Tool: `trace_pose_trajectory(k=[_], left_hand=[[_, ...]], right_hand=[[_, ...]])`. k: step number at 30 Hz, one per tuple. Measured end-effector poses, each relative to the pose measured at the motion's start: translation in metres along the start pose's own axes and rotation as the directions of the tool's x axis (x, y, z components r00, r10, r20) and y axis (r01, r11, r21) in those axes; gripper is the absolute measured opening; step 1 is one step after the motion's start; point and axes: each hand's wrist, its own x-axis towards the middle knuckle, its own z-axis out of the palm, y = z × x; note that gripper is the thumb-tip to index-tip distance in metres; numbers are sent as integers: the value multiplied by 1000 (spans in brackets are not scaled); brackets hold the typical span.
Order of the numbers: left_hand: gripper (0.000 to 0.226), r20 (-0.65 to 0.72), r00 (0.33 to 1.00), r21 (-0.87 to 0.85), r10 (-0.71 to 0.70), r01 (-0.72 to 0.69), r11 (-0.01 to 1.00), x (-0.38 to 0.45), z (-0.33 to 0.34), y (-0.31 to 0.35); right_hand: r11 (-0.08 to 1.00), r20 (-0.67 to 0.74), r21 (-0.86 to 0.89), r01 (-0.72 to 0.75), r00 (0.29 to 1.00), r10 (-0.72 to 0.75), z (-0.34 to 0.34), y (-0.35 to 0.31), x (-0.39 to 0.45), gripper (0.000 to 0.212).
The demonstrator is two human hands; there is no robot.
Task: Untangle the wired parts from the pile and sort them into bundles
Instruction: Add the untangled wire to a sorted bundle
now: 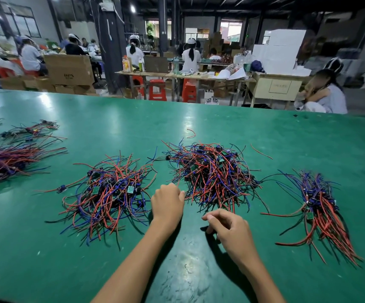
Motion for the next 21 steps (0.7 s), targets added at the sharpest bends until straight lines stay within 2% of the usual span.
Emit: trace_pose_trajectory(k=[4,8,16,18,21], left_hand=[[8,31,997,23,-66,65,998,10,-16,-1],[23,41,999,31,-28,27,999,14,-21,-7],[33,86,996,-144,29,-16,989,5,-30,-26],[35,41,998,-182,-49,56,982,-3,-35,-27],[41,-56,976,-379,-210,174,909,-20,-48,-32]], right_hand=[[1000,1,2,-2,1000,2,0,0,0,19],[1000,-5,2,-5,1000,5,0,1,0,18],[1000,-10,-18,7,1000,-7,1,2,-1,19],[1000,-10,-14,9,1000,-9,0,1,-3,20],[1000,-5,-11,13,1000,-13,0,1,-4,20]])
